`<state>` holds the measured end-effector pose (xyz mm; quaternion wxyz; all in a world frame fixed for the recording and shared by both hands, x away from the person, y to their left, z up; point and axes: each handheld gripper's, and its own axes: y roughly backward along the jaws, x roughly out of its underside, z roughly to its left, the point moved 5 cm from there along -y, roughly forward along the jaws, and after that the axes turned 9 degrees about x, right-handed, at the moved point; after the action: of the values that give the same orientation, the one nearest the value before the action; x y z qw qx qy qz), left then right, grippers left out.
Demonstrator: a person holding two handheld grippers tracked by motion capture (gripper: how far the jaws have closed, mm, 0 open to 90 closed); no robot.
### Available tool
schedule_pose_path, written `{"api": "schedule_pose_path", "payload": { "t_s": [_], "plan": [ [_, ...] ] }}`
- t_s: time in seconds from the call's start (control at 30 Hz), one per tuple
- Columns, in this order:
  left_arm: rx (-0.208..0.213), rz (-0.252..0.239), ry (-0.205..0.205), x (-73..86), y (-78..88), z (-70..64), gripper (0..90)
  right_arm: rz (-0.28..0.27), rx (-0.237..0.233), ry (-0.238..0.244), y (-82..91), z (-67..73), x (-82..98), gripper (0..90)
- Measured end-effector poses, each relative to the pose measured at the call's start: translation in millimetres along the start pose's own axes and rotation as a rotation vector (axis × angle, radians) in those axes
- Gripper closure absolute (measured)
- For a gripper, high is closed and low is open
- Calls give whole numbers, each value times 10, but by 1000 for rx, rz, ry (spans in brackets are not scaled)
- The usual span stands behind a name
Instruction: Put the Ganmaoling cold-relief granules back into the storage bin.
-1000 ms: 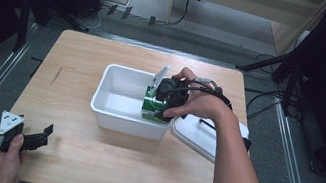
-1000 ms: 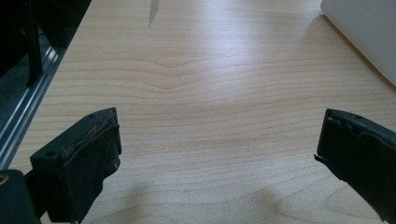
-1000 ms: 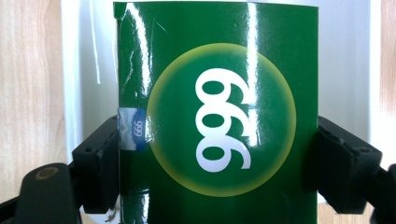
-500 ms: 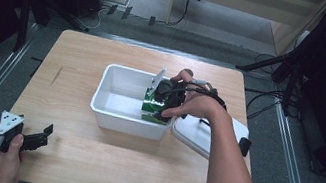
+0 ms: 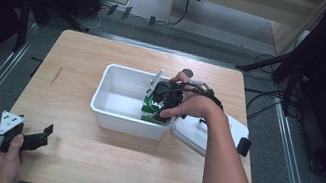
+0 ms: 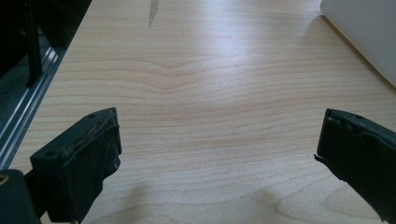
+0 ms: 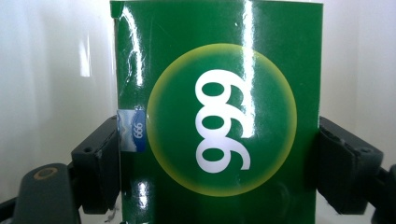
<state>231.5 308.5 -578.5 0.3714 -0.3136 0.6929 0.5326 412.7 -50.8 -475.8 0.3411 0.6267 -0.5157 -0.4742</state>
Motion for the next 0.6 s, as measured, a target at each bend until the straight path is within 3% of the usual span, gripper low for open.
{"api": "schedule_pose_path", "payload": {
  "t_s": [0.4,0.6],
  "plan": [
    [2,-1,3,0,2,3,2,80,-7,10,-110,6,-10,152],
    [1,0,3,1,2,2,2,94,-11,-11,-127,2,-11,149]
  ]
}}
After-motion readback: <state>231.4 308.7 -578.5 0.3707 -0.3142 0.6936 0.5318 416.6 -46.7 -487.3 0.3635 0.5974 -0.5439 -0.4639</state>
